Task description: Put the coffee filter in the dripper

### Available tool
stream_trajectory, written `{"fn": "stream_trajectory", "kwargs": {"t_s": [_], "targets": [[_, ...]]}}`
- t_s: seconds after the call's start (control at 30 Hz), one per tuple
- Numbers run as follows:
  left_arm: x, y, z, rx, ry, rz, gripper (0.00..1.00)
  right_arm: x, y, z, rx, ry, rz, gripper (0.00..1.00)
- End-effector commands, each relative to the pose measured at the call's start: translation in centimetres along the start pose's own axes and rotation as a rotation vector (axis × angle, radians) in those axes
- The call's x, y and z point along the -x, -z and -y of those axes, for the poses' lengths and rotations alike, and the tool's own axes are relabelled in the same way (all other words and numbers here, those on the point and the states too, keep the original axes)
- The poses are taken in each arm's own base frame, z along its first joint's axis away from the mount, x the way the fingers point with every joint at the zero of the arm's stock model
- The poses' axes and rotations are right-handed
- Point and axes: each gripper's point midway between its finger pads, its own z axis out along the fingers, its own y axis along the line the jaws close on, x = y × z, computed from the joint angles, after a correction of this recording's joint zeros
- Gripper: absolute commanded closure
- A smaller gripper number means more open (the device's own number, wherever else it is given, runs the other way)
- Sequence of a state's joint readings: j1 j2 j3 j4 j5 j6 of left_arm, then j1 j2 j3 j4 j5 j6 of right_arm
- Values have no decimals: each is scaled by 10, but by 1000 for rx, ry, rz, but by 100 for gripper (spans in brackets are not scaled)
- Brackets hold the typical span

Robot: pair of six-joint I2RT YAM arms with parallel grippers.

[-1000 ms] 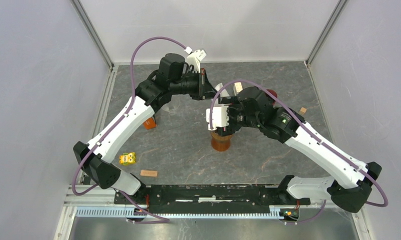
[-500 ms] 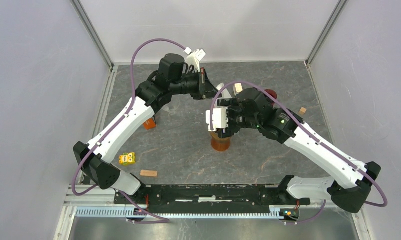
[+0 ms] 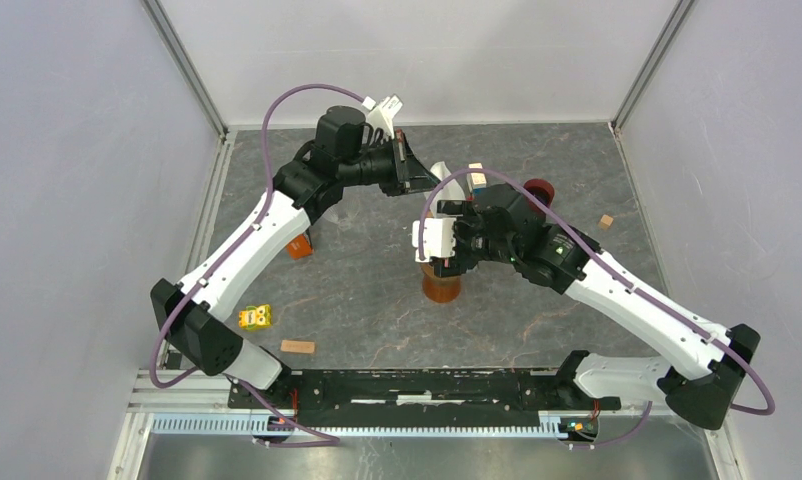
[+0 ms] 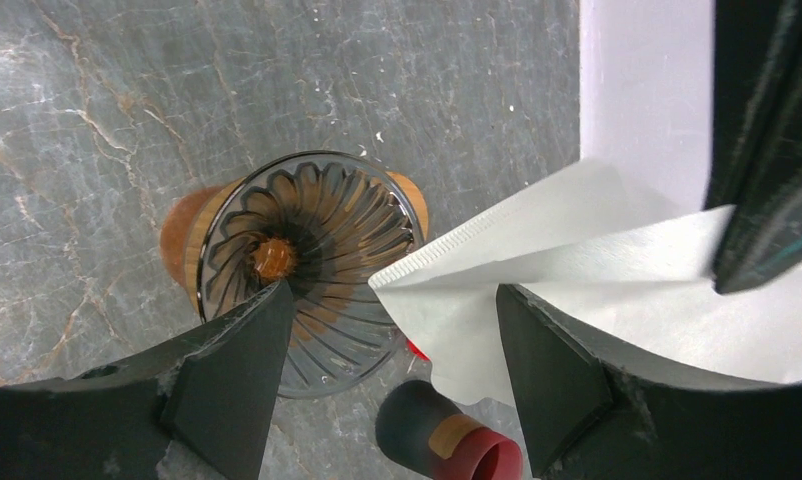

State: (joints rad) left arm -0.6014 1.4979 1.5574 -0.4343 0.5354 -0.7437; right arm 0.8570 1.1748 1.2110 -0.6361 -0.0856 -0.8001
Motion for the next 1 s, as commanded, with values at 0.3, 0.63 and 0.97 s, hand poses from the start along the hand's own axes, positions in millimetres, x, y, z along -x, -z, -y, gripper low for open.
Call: {"fn": "stream_trajectory", "kwargs": {"t_s": [0.3,0.63,0.97], "targets": [[2,-5,3,-72,136,-8,98,8,12,26,-135,33,23,23],[6,-6,-2,-84,208,-8,98,-4,17,24,-159,98,-46,20],[1,-7,-8,-77,218,-14,98,3,17,31,-196,109,-42,29]]}}
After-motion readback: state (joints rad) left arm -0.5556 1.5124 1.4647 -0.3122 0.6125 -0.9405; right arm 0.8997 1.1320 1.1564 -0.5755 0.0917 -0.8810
